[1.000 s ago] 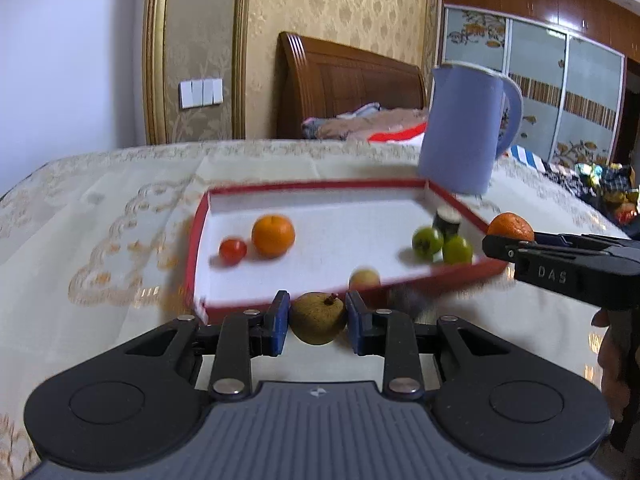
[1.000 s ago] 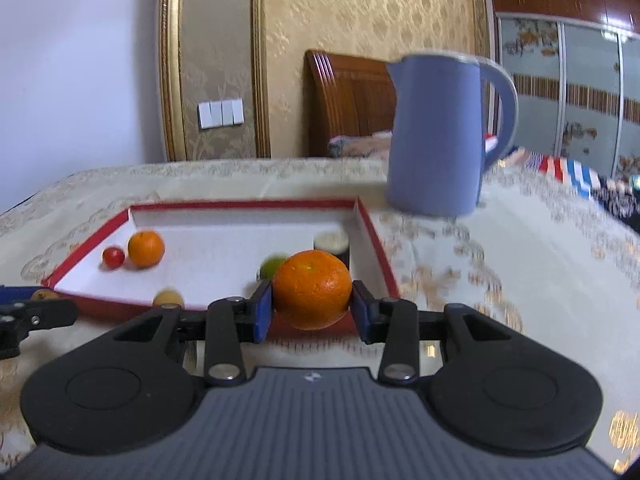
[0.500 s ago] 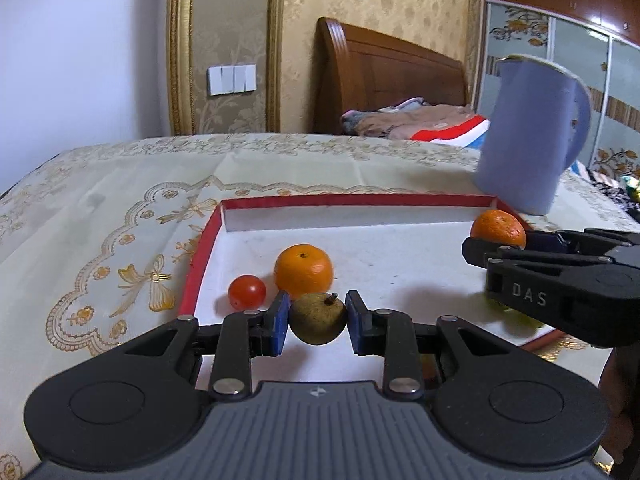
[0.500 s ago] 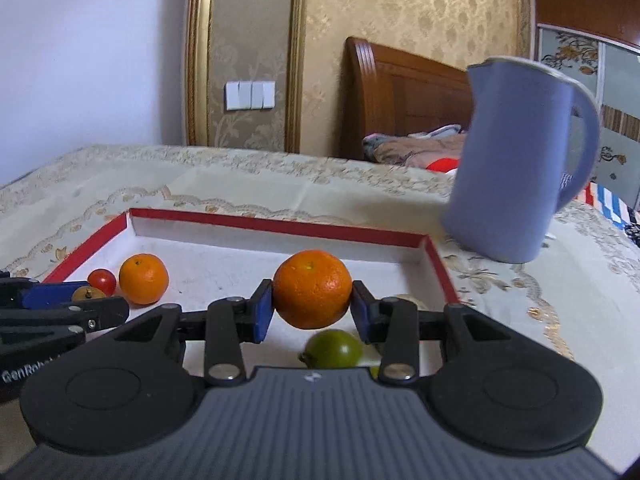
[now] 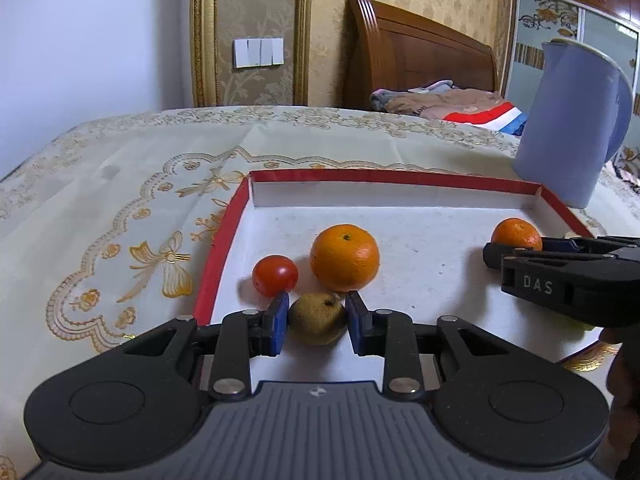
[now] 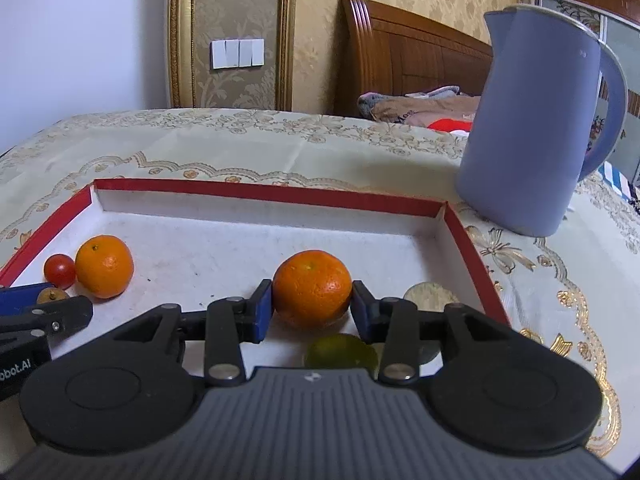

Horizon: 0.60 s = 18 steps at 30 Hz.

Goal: Organize fruits
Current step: 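Lower the pear into the tray with the left gripper while the right lowers the orange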

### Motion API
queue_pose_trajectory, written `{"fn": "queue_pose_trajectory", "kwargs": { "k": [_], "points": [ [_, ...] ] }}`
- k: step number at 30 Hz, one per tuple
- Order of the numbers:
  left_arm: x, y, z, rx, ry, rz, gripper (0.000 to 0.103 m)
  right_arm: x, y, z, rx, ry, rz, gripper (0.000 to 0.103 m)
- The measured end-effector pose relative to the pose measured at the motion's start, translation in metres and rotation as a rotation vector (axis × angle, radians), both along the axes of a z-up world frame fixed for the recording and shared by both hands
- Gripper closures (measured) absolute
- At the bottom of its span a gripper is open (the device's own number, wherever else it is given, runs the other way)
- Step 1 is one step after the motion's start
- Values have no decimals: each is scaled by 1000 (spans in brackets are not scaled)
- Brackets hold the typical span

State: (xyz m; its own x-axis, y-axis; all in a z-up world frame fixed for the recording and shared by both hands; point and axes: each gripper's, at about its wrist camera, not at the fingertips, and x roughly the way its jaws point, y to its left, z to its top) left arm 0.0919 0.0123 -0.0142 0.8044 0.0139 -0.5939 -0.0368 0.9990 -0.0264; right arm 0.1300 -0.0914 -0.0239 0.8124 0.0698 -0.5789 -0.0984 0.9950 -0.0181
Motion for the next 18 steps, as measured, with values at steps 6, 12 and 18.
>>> {"fn": "queue_pose_trajectory", "kwargs": {
  "k": [6,12,18],
  "points": [
    [-1,0,0,6,-6,-6,53,-11,-1,7,8,-51,-15,25],
    [-10,2,5,8,-70,22,27,-27,-3,15,23,-112,-6,24],
    [-22,12,10,-39,-113,31,26,-51,-20,23,96,-170,-39,19]
  ]
}}
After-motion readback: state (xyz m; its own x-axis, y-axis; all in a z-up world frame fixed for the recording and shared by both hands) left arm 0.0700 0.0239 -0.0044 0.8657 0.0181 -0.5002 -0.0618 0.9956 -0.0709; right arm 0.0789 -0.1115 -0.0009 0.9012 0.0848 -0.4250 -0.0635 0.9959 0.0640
